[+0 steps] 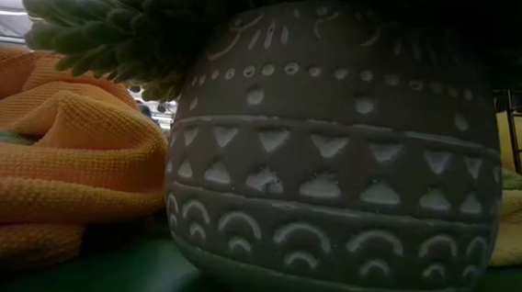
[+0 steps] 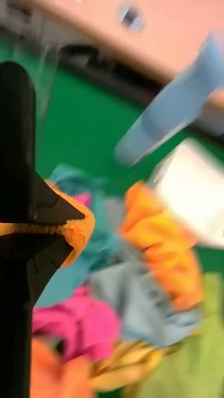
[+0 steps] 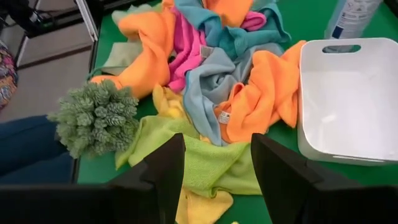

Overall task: Sort microfiber towel by color & place in baskets
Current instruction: Put the orange microfiber towel into the transparent bin

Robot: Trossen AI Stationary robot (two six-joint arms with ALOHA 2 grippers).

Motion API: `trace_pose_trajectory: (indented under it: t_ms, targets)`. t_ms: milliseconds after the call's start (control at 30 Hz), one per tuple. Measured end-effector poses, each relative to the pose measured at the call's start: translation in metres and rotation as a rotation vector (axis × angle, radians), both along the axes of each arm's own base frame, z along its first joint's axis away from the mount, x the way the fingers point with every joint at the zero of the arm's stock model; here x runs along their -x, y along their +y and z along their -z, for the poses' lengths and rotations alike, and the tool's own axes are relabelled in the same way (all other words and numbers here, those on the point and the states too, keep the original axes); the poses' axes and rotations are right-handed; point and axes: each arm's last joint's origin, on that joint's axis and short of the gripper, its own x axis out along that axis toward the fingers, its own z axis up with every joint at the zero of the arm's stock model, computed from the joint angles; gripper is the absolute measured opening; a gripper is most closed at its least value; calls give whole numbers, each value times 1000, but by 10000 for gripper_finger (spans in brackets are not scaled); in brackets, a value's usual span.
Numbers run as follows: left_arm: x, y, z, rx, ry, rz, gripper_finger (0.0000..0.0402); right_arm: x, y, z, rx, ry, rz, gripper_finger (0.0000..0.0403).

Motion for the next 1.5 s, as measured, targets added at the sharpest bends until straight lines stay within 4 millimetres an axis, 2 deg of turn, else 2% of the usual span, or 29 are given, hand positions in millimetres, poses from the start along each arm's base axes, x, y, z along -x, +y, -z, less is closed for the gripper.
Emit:
trace_pose_trajectory:
  t_ms: [233,433,733,900,1100,1333,1500]
  targets:
    - [12,15,-53,-153,-152,-76,1,-23,2,16,16,81,-8,184]
    - [29,31,-91,-279,-254,-216,1,-48,4,30,19,108,-8,184]
    - [70,50,-134,-409,-411,-513,0,-82,7,50,49,100,-34,184]
    - [95,54,-143,-448,-463,-634,0,-95,8,61,97,114,-38,184]
    - [117,55,-146,-442,-513,-685,0,-104,7,73,151,151,-22,184]
    - [119,53,-138,-342,-513,-642,0,-108,6,79,184,170,0,184]
    - [110,53,-118,-233,-429,-656,0,-108,6,79,196,170,11,184]
